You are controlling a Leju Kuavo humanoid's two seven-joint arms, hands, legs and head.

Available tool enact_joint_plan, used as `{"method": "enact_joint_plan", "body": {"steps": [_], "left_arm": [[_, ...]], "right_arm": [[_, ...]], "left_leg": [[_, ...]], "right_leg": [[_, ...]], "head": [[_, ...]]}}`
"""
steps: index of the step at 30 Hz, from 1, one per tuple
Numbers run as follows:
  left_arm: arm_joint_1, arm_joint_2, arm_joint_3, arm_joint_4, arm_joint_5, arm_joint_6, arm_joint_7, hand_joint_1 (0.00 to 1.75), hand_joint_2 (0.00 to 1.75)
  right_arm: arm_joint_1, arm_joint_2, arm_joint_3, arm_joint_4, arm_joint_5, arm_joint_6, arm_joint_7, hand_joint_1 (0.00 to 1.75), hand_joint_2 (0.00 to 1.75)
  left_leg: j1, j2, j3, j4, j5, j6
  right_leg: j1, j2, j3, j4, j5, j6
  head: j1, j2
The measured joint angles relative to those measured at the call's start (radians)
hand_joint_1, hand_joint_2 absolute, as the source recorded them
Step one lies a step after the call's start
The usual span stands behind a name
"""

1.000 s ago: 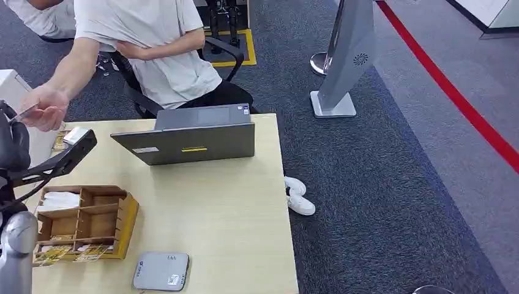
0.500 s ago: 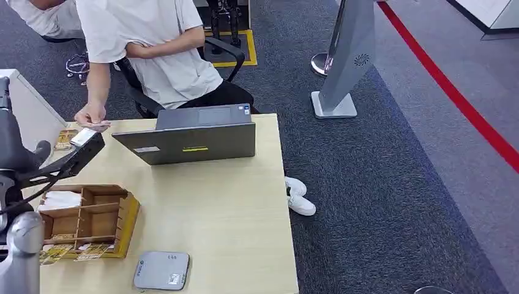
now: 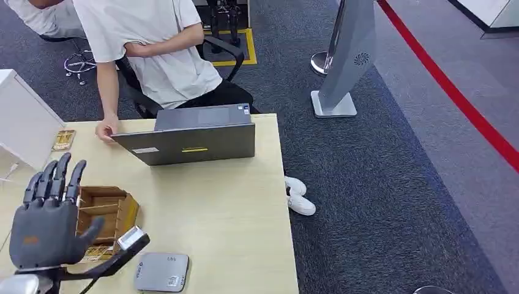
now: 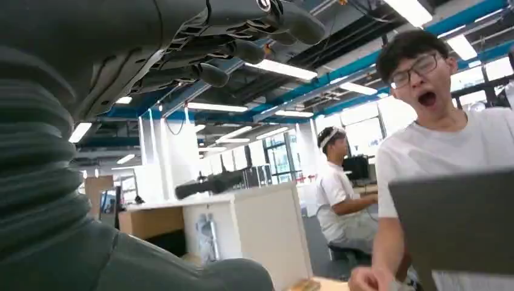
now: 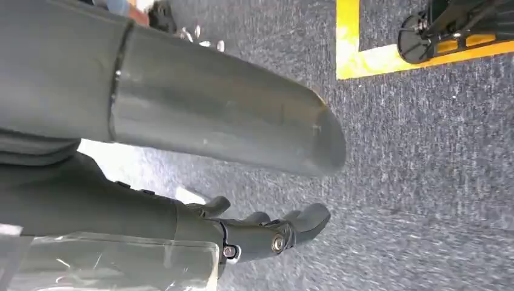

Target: Pass the card to the sensor for recognition and then transmit it.

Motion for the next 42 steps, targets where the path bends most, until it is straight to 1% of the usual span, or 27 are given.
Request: {"method": "enact_joint_plan", "body": {"steps": [2, 4, 9, 12, 16, 20, 24, 29, 31, 39, 40, 42], "left_arm": [[0.078, 0.006, -0.005, -0.024, 0.002, 0.019, 0.011, 0.00, 1.75], [0.126, 0.011, -0.005, -0.039, 0.005, 0.019, 0.018, 0.00, 1.75], [0.200, 0.010, -0.005, -0.068, 0.029, 0.003, 0.023, 0.00, 1.75], [0.232, -0.007, 0.005, -0.073, 0.032, -0.002, 0.022, 0.00, 1.75], [0.251, -0.029, 0.024, -0.073, 0.034, -0.002, 0.009, 0.00, 1.75], [0.256, -0.082, 0.084, -0.071, 0.000, -0.004, -0.038, 0.00, 1.75], [0.260, -0.131, 0.141, -0.061, -0.002, -0.005, -0.071, 0.00, 1.75], [0.265, -0.197, 0.232, -0.048, -0.005, -0.011, -0.117, 0.00, 1.75], [0.265, -0.212, 0.264, -0.042, -0.005, -0.013, -0.128, 0.00, 1.75], [0.264, -0.251, 0.370, -0.020, -0.005, -0.014, -0.137, 0.00, 1.75], [0.263, -0.254, 0.380, -0.018, -0.005, -0.013, -0.134, 0.00, 1.75], [0.260, -0.253, 0.394, -0.009, -0.005, -0.005, -0.106, 0.00, 1.75]], "right_arm": [[0.000, 0.000, 0.008, -0.003, -0.015, 0.000, 0.009, 0.00, 0.00], [-0.001, 0.000, 0.014, -0.007, -0.017, 0.001, 0.016, 0.00, 0.00], [-0.002, 0.000, 0.034, -0.023, -0.034, 0.006, 0.031, 0.00, 0.00], [-0.002, 0.000, 0.042, -0.034, -0.035, 0.007, 0.040, 0.00, 0.00], [-0.002, 0.000, 0.054, -0.043, -0.046, 0.010, 0.044, 0.00, 0.00], [-0.002, 0.000, 0.065, -0.054, -0.051, 0.020, 0.056, 0.00, 0.00], [-0.002, 0.000, 0.076, -0.062, -0.051, 0.020, 0.059, 0.00, 0.00], [-0.002, 0.000, 0.080, -0.070, -0.058, 0.021, 0.060, 0.00, 0.00], [-0.001, 0.000, 0.080, -0.074, -0.060, 0.023, 0.063, 0.00, 0.00], [0.000, 0.000, 0.087, -0.087, -0.064, 0.031, 0.073, 0.00, 0.00], [0.000, 0.000, 0.087, -0.088, -0.065, 0.032, 0.076, 0.00, 0.00], [0.000, 0.000, 0.089, -0.091, -0.065, 0.036, 0.078, 0.00, 0.00]], "left_leg": [[0.000, -0.001, 0.000, 0.000, 0.000, 0.000], [0.000, -0.002, 0.000, 0.000, 0.000, 0.000], [0.000, -0.003, 0.000, 0.000, 0.000, 0.000], [0.000, -0.003, 0.000, 0.000, 0.000, 0.000], [0.000, -0.003, 0.001, 0.000, 0.000, 0.000], [0.000, -0.003, 0.001, 0.000, 0.000, 0.000], [0.000, -0.003, 0.001, 0.000, 0.000, 0.000], [0.000, -0.003, 0.001, 0.000, 0.000, 0.000], [0.000, -0.003, 0.001, 0.000, 0.000, 0.000], [0.000, -0.003, 0.001, 0.000, 0.000, 0.000], [0.000, -0.003, 0.001, 0.000, 0.000, 0.000], [0.000, -0.003, 0.001, 0.000, 0.000, 0.000]], "right_leg": [[0.000, -0.001, 0.000, 0.000, 0.000, 0.000], [0.000, -0.002, 0.000, 0.000, -0.001, 0.001], [0.000, -0.002, 0.001, 0.000, -0.001, 0.001], [0.000, -0.003, 0.002, 0.000, -0.001, 0.001], [0.000, -0.003, 0.002, 0.000, 0.000, 0.001], [0.000, -0.003, 0.002, 0.000, 0.000, 0.001], [0.000, -0.003, 0.002, 0.000, 0.000, 0.001], [0.000, -0.003, 0.002, 0.000, 0.000, 0.001], [0.000, -0.003, 0.002, 0.000, 0.000, 0.001], [0.000, -0.003, 0.002, 0.000, 0.000, 0.001], [0.000, -0.003, 0.002, 0.000, 0.000, 0.001], [0.000, -0.003, 0.002, 0.000, 0.000, 0.001]], "head": [[0.000, 0.000], [0.000, 0.000], [0.000, 0.000], [0.000, 0.000], [0.000, 0.000], [0.000, 0.000], [0.000, 0.000], [0.000, 0.000], [0.000, 0.000], [0.000, 0.000], [0.000, 0.000], [0.000, 0.000]]}}
